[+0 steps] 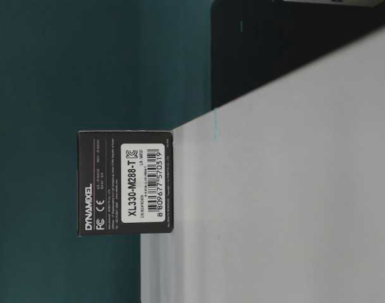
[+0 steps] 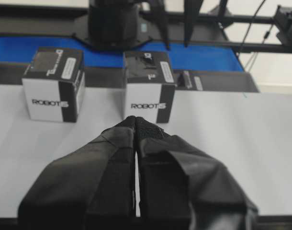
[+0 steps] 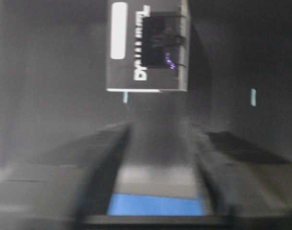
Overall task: Place the box from the black base onto the white base.
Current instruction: 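Move the right gripper toward the black box on the black base, then lower the right gripper around the black box and close it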
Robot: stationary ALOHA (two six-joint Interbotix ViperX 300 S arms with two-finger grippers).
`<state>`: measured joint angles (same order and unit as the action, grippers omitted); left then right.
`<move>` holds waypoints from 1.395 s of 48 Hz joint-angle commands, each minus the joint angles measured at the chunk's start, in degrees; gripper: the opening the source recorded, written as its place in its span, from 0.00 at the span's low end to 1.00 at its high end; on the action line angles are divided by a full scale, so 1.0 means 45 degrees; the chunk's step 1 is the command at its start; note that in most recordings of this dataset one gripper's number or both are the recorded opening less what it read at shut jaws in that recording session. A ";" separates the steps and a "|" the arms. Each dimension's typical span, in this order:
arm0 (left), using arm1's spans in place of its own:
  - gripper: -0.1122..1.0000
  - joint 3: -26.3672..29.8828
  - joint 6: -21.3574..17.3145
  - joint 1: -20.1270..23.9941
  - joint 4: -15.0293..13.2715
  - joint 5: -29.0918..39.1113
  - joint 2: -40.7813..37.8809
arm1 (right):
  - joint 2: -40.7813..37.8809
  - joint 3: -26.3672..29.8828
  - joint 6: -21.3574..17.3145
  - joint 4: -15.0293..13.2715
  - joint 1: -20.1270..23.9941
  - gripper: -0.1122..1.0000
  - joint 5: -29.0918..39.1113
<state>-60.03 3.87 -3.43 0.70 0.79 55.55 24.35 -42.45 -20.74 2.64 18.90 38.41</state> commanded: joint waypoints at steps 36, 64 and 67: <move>0.09 0.0410 0.0645 -0.0137 0.0020 -0.0039 -0.0020 | -0.1426 -0.1133 -0.5742 -0.5352 0.1816 0.99 -0.2129; 0.09 0.0410 0.0918 -0.0137 0.0020 -0.0020 -0.0039 | -0.2207 -0.0879 -0.6953 -0.6426 0.2207 0.99 -0.1836; 0.09 0.0410 0.0977 -0.0137 0.0039 -0.0020 -0.0039 | -0.2246 -0.0840 -0.6953 -0.6445 0.2187 0.99 -0.1836</move>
<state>-59.77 8.09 -3.96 0.70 0.97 55.81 15.03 -46.93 -51.94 -25.93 28.74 30.23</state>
